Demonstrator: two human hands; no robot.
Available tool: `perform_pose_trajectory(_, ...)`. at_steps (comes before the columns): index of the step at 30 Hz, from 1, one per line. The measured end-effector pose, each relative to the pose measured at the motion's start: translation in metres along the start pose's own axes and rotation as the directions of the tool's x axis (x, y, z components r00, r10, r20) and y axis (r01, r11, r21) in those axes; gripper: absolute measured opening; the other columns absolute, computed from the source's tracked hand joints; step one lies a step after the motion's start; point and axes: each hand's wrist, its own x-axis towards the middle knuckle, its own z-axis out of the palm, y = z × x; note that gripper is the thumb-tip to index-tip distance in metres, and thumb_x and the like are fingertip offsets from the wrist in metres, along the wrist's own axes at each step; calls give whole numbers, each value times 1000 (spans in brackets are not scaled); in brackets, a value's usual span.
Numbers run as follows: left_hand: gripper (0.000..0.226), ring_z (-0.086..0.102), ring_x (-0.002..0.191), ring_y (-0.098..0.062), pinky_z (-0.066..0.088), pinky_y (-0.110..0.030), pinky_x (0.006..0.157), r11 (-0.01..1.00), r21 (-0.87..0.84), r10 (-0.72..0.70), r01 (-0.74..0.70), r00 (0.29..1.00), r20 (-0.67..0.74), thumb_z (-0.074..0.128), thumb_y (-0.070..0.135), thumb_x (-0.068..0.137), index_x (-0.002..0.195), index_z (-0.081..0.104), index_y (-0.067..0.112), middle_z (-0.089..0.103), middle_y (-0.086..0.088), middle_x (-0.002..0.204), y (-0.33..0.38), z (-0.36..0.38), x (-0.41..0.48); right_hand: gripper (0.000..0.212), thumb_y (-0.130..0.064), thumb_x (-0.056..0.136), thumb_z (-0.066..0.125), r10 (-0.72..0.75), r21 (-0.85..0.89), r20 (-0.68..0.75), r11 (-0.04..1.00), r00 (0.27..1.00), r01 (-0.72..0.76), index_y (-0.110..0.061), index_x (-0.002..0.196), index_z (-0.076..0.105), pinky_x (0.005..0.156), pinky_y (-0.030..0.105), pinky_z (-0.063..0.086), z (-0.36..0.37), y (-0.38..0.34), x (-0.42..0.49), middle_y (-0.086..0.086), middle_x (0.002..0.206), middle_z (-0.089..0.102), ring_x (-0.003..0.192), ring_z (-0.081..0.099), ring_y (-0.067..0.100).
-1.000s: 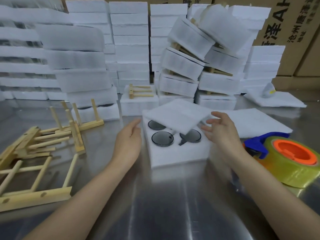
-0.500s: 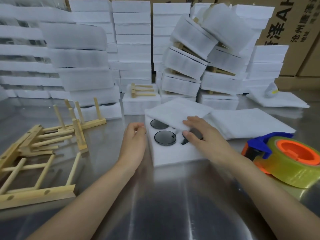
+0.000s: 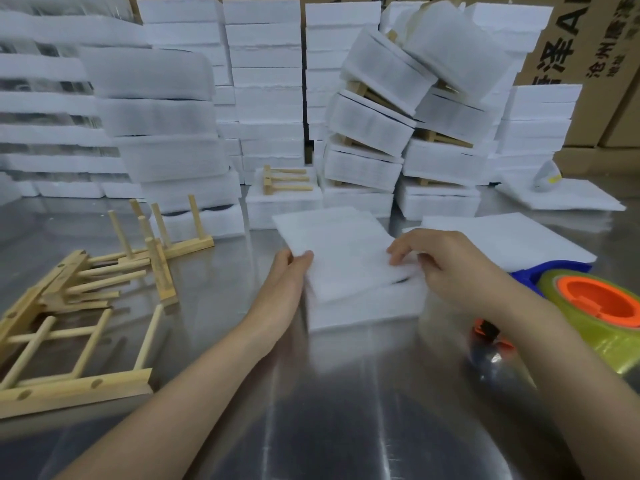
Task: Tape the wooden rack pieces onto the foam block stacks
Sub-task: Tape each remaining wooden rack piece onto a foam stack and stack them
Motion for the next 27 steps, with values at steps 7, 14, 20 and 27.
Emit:
perform_pose_trajectory(7, 32, 56, 105, 14, 40, -5, 90, 989, 45, 141, -140, 990, -2, 37, 41, 101, 121, 52, 22, 62, 20, 113, 2, 2, -4, 31, -19, 99, 44, 164, 78, -40, 984, 986, -161, -20, 129, 53, 85, 13, 22, 29, -3, 3, 3, 133, 39, 121, 36, 19)
perform_pose_trajectory(14, 83, 35, 136, 0, 18, -31, 119, 998, -58, -2, 15, 975, 220, 54, 56, 88, 153, 8, 36, 37, 23, 149, -6, -2, 1, 42, -27, 100, 40, 343, 211, -46, 921, 938, -327, -20, 141, 37, 62, 15, 32, 38, -8, 3, -4, 87, 52, 78, 51, 9)
perform_pose_trajectory(20, 63, 55, 123, -8, 37, -34, 109, 976, -213, 30, 34, 957, 288, 62, 36, 89, 145, 33, 31, 56, 12, 136, -3, -7, 0, 48, -28, 99, 41, 375, 217, -62, 909, 925, -355, -20, 146, 36, 62, 27, 30, 39, -23, -1, 9, 102, 55, 83, 53, 19)
perform_pose_trajectory(27, 50, 63, 113, -15, 49, -28, 91, 978, -206, 49, 13, 954, 296, 54, 16, 89, 137, 45, 27, 66, 3, 125, 3, -19, 0, 46, -40, 96, 47, 366, 218, -66, 913, 928, -344, -23, 139, 42, 57, 13, 35, 41, -24, -4, 0, 127, 54, 75, 50, 1)
